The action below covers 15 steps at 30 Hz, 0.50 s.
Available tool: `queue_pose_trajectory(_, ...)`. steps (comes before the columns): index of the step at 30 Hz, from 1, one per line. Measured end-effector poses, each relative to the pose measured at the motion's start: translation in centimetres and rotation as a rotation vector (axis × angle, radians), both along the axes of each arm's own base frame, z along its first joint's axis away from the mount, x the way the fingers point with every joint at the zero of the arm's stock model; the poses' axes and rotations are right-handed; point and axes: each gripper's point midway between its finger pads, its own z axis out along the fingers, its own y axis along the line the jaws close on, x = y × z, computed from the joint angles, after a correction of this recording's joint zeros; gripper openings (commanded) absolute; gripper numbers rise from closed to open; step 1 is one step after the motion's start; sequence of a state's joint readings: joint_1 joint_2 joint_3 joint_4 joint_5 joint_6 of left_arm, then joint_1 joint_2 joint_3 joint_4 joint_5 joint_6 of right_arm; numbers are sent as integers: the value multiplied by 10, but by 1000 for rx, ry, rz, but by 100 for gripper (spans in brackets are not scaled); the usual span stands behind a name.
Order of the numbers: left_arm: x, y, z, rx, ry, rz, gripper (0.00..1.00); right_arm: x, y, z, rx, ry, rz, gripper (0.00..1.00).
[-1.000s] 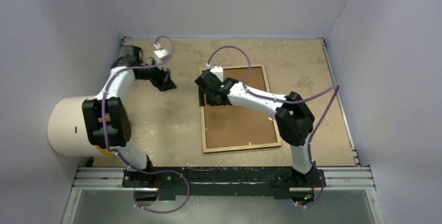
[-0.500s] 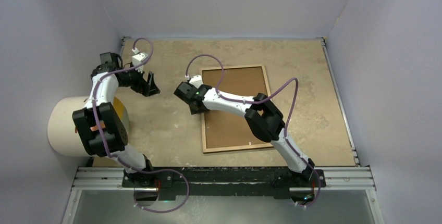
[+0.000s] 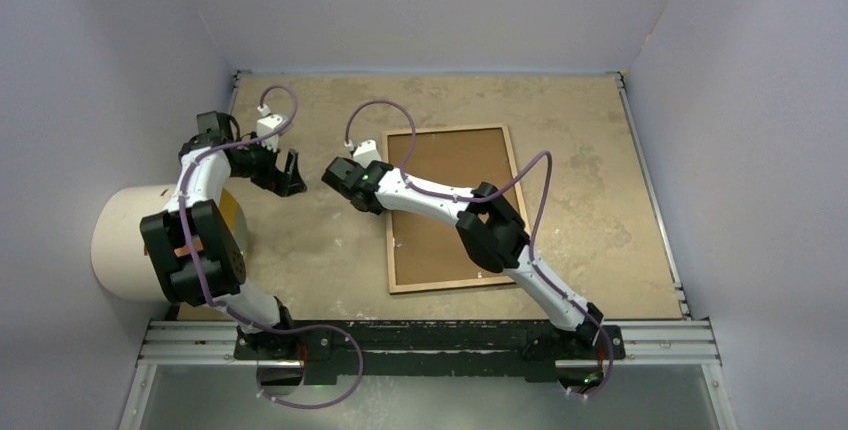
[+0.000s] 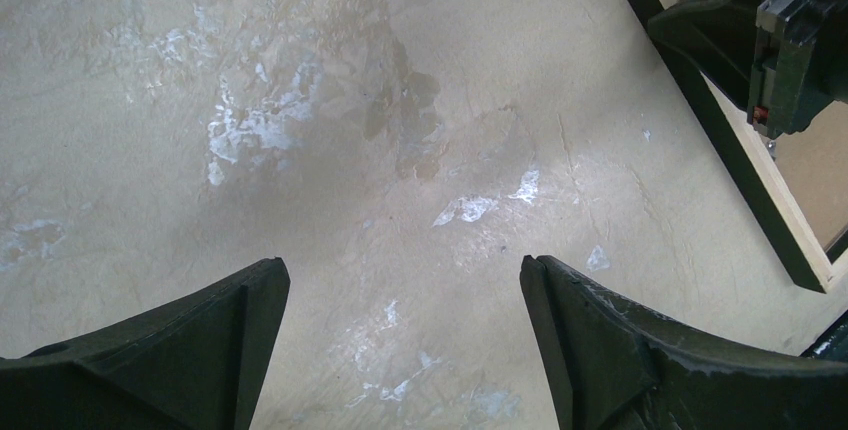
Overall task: Put the photo into the frame
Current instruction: Turn over the photo frame at the center of the board.
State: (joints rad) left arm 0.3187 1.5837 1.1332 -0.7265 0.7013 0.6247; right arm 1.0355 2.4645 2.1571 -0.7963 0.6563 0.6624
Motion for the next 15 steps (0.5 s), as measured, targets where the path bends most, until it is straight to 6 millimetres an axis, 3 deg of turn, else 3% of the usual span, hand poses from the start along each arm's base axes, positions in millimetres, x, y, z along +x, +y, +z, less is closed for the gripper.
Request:
queue_pose_trajectory(10,-4,-1,7,-6,18,0,96,-12,30,15,177,85,-10,0)
queue_pose_trajectory(12,-2,0,14,-1,10,3,96,-15,38,31,241,93,-7,0)
queue_pose_trajectory(15,4,4,30,15,-14,21,96,-18,58,75,398,93,9,0)
